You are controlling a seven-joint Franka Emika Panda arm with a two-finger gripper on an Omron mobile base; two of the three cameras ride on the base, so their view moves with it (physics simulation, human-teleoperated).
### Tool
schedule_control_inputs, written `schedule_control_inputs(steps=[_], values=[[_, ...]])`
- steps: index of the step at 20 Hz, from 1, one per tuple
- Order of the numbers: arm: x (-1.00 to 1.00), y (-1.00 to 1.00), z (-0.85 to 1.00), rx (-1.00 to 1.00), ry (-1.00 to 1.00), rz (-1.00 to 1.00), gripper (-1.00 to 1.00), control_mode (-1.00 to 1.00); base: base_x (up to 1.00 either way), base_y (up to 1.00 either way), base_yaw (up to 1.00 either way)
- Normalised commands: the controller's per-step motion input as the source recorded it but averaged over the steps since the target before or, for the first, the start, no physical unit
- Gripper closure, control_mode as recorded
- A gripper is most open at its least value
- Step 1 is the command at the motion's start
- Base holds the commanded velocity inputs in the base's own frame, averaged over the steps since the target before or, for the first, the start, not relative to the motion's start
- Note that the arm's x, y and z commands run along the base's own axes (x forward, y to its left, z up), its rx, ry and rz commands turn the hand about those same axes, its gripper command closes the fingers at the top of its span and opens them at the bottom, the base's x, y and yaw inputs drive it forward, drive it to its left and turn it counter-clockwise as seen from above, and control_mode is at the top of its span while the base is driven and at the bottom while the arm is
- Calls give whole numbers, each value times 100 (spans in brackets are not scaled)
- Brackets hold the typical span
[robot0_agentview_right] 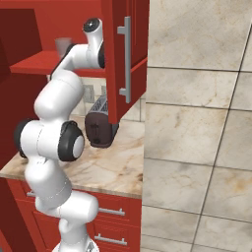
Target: Open the cabinet. Pick the mango and apple from the cabinet and place them into the bowl. Then close the cabinet.
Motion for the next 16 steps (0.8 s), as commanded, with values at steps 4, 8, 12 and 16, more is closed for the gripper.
schedule_control_inputs(steps=[4,8,12,16], values=[[32,-11,-5,1,0,0,-100,-100,0,0,0],[32,-18,0,2,0,0,-100,-100,0,0,0],[31,-11,-4,1,0,0,-100,-100,0,0,0],[23,0,-12,0,0,0,-100,-100,0,0,0]])
